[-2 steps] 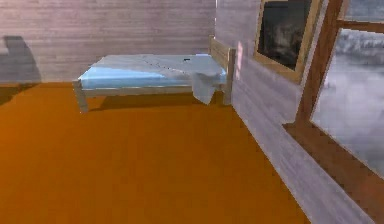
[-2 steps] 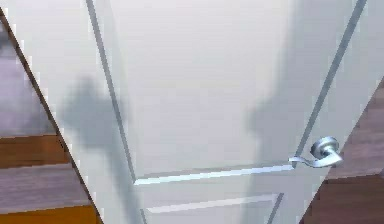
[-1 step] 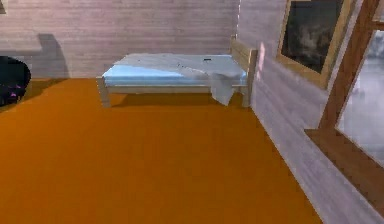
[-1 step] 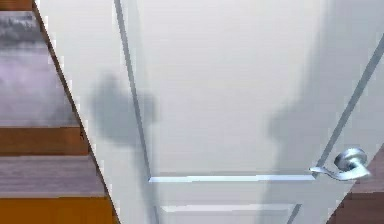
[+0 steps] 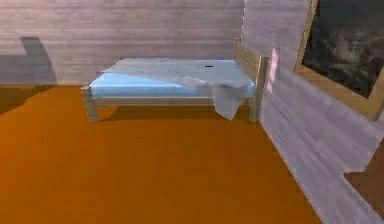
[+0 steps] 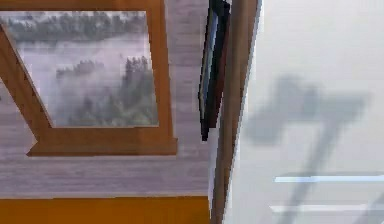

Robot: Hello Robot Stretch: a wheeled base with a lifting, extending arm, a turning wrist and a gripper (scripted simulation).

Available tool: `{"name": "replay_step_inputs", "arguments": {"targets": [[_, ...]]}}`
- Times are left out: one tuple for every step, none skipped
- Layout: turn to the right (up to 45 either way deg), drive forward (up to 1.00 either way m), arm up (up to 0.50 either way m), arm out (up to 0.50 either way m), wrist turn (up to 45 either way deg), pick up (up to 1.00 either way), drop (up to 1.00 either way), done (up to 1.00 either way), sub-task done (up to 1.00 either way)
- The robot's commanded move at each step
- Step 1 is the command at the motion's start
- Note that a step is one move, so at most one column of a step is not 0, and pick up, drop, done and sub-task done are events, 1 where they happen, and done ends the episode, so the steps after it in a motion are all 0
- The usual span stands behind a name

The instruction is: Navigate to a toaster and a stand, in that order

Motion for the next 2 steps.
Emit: {"name": "replay_step_inputs", "arguments": {"targets": [[-30.0,0.00,0.00,0.00,0.0,0.00,0.00,0.00,0.00],[0.0,0.75,0.00,0.00,0.0,0.00,0.00,0.00,0.00]]}}
